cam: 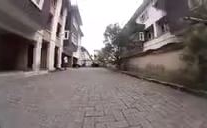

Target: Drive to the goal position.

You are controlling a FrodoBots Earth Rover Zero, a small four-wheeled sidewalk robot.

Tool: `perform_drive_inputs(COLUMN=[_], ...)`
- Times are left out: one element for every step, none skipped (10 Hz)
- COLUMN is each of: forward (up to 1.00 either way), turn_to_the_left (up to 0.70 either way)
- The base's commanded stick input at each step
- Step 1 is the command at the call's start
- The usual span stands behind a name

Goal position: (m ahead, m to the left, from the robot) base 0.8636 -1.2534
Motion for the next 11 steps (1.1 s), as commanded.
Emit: perform_drive_inputs(forward=[0.70,0.70,0.70,0.70,0.70,0.70,0.70,0.70,0.70,0.70,0.70], turn_to_the_left=[0.00,0.00,0.00,0.00,0.00,0.00,0.00,0.00,0.00,0.00,0.00])
